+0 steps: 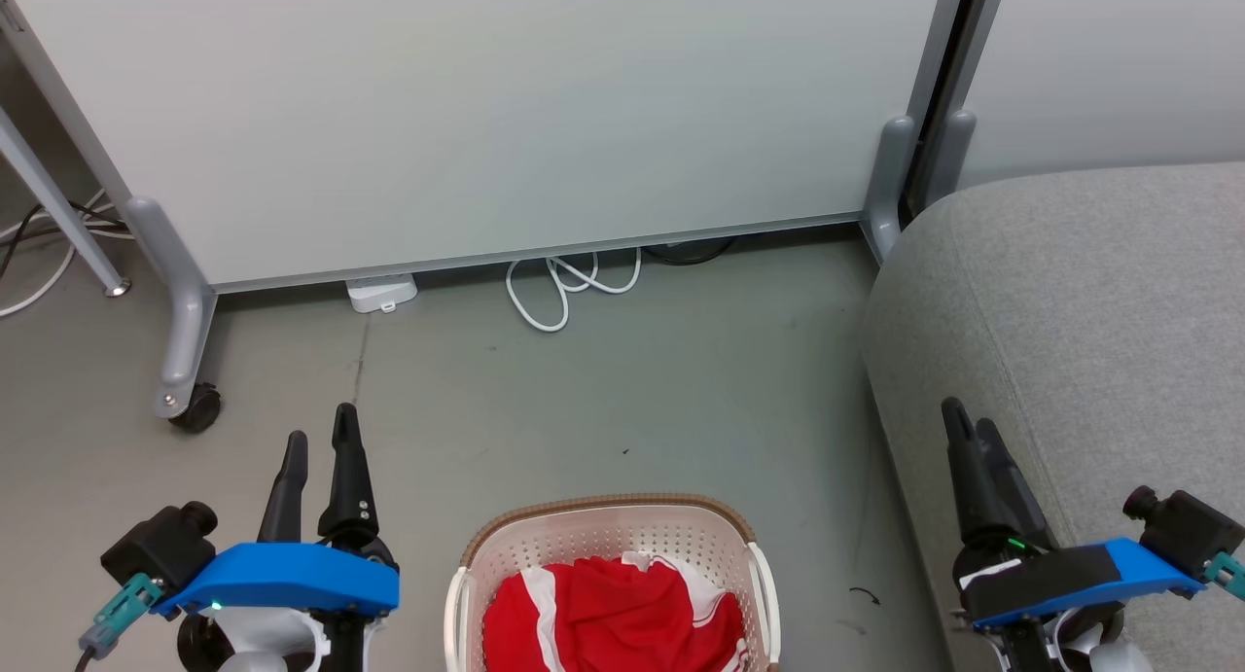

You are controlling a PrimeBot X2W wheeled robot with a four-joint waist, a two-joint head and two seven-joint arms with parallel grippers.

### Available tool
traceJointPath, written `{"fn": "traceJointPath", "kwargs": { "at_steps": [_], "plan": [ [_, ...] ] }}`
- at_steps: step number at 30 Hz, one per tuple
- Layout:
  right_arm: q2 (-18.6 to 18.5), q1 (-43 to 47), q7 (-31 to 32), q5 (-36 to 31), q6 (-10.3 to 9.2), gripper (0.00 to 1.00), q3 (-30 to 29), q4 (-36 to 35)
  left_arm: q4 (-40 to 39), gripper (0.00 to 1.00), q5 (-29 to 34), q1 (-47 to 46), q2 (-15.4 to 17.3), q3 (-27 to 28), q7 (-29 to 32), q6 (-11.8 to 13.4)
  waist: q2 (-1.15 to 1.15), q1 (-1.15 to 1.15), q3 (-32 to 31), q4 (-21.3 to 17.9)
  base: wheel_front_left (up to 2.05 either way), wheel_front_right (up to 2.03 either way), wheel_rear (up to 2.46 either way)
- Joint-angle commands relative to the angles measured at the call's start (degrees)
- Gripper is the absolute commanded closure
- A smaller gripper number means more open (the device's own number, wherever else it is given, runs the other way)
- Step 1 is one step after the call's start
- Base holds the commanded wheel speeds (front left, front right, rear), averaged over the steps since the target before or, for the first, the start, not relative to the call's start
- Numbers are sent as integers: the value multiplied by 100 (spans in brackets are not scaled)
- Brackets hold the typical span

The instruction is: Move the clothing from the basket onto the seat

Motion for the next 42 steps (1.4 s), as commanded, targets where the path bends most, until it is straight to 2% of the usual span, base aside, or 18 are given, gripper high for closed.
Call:
{"fn": "traceJointPath", "kwargs": {
  "at_steps": [1, 22, 42],
  "plan": [
    [-36, -152, -66, -188, 13, 0, 38, -107, -55, 0, 213, -162, 57, -50, -68, 31, 0, -1, 0, 3, 0, 0, 0],
    [-47, -165, -413, -1587, 15, 0, 196, -197, -83, 0, 1600, -243, 155, -432, -411, 280, 0, -1, 19, 33, 0, 0, 0],
    [-55, -187, -675, -2682, 17, 0, 303, -223, -111, 0, 2622, -291, 166, -659, -670, 418, 0, -1, 34, 93, 0, 0, 0]
  ]
}}
